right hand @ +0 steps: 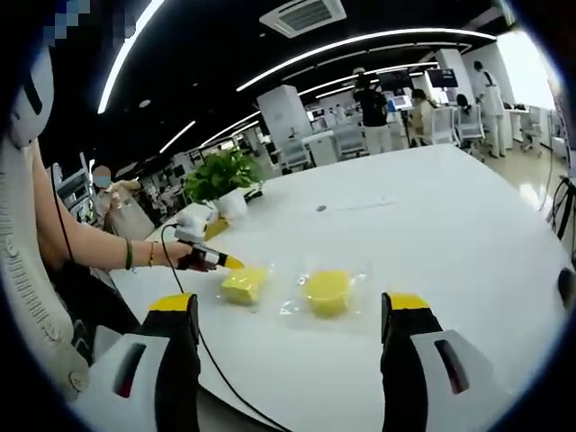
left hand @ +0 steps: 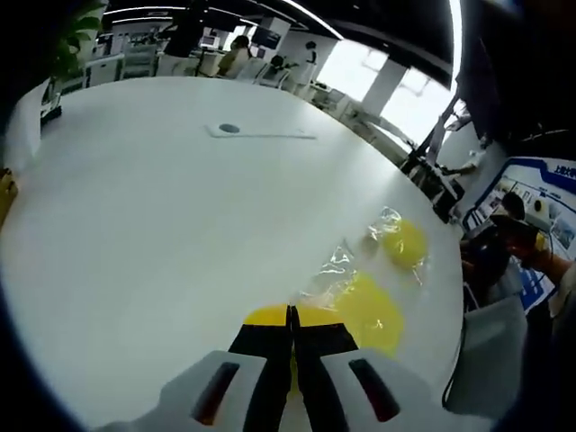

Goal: Compare the silicone blocks by pressing each to a similar depth, holding the contact briefly, and releasing to observe deformation and rebound differences across the visible hardness samples.

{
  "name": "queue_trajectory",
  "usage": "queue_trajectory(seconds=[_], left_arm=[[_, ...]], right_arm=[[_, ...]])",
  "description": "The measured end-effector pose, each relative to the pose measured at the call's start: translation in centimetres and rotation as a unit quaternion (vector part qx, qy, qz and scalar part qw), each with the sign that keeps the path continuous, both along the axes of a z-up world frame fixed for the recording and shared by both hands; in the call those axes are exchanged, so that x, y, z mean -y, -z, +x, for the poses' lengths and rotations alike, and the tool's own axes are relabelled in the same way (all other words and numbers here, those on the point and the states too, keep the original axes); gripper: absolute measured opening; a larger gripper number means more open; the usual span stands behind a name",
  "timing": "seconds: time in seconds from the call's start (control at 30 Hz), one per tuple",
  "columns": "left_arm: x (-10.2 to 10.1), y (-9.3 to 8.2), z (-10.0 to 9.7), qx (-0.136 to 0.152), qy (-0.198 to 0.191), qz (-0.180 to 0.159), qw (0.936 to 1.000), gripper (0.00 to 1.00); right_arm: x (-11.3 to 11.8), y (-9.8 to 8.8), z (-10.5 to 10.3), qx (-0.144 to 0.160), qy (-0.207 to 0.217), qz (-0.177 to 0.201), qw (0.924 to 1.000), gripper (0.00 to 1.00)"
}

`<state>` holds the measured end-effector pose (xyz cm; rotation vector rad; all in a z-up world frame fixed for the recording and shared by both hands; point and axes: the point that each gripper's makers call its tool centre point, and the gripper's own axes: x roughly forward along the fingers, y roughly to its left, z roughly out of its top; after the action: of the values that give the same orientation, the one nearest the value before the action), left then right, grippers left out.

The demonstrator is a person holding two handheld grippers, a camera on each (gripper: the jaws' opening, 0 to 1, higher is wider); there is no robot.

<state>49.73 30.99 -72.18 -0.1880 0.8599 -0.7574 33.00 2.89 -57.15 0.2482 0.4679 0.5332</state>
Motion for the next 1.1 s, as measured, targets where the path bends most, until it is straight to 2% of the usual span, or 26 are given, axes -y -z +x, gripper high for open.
queue_trajectory(seconds=[0.07, 0.13, 0.3, 0.4, 0.67, 0.93, 1.1], left_arm=[[-0.3, 0.0, 0.1, -0.008, -0.017, -0.006, 0.9998, 0.02], [-0.7, 0.1, 0.5, -0.011, -0.039, -0.008, 0.9991, 0.08], [-0.8, 0.0, 0.2, -0.011, -0.039, -0.008, 0.9992, 0.13], [-0.9, -0.1, 0.1, -0.007, -0.04, 0.002, 0.9992, 0.19], [-2.1, -1.4, -0.5, 0.04, -0.039, 0.062, 0.9965, 0.33], [-2.3, -3.9, -3.3, 0.081, -0.006, 0.109, 0.9908, 0.4], [-1.8, -6.3, -5.7, 0.102, -0.007, 0.104, 0.9893, 0.42]], right_arm=[[0.0, 0.0, 0.0, 0.0, 0.0, 0.0, 1.0, 0.78], [0.0, -0.1, 0.0, 0.0, 0.0, 0.001, 1.0, 0.77], [0.0, -0.2, 0.0, 0.003, -0.003, -0.002, 1.0, 0.77], [0.0, -0.2, 0.0, 0.004, -0.004, -0.002, 1.0, 0.77], [-0.3, -0.7, 0.0, 0.012, -0.016, -0.004, 0.9998, 0.77], [-1.0, -1.6, 0.0, 0.03, -0.038, 0.003, 0.9988, 0.77], [-1.5, -2.3, -0.5, 0.047, -0.058, 0.006, 0.9972, 0.76]])
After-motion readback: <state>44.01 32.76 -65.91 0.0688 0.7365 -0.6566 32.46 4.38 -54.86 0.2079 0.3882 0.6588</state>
